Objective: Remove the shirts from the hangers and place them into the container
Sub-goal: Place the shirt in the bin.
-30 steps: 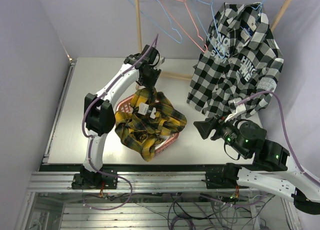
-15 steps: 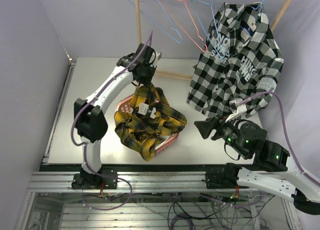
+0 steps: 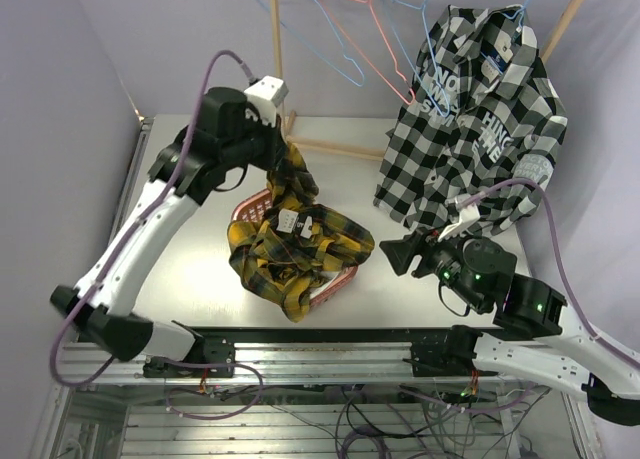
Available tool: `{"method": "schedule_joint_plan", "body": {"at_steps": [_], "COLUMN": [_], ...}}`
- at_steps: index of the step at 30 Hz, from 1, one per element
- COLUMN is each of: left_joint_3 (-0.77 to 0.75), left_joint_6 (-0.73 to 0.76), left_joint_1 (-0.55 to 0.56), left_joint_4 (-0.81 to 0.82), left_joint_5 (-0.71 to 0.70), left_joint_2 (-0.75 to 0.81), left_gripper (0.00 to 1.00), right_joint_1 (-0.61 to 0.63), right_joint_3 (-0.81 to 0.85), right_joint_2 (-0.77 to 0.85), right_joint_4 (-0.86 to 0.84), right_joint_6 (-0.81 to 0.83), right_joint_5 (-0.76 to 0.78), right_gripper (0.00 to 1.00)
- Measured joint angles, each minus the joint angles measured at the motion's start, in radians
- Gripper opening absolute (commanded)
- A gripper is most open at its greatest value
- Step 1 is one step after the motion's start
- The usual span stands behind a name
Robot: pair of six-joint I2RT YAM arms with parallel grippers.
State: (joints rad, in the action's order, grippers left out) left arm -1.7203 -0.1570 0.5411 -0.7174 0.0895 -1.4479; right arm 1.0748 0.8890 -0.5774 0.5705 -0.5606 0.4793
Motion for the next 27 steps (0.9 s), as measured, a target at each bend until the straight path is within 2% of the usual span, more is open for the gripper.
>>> {"method": "schedule_joint_plan", "body": {"at_steps": [8, 14, 20, 27], "left_joint_3": [0.251, 0.287, 0.233, 0.291], "left_joint_6": [0.003, 0.003, 0.0, 0.042], "left_joint_1": [0.004, 0.006, 0.006, 0.006], "left_joint_4": [0.104, 0.181, 0.195, 0.04], "left_joint_5": [0.204, 0.359, 0.477, 0.407], "left_joint_2": [0.292, 0.447, 0.458, 0.427], "left_gripper": [0.07, 0.07, 0.07, 0.07], "right_joint_1": [0.0, 0.0, 0.0, 0.0], "right_joint_3": [-0.019, -0.041, -0.042, -0.043], "right_joint_2": [-0.036, -0.084, -0.126, -0.106], "right_joint_4": [-0.039, -0.075, -0.101, -0.102], "right_joint_6": [-0.001, -0.005, -0.016, -0.027], "right_joint_5": [-0.003, -0.022, -0.045, -0.045], "right_gripper": [0.62, 0.61, 0.61, 0.61]}}
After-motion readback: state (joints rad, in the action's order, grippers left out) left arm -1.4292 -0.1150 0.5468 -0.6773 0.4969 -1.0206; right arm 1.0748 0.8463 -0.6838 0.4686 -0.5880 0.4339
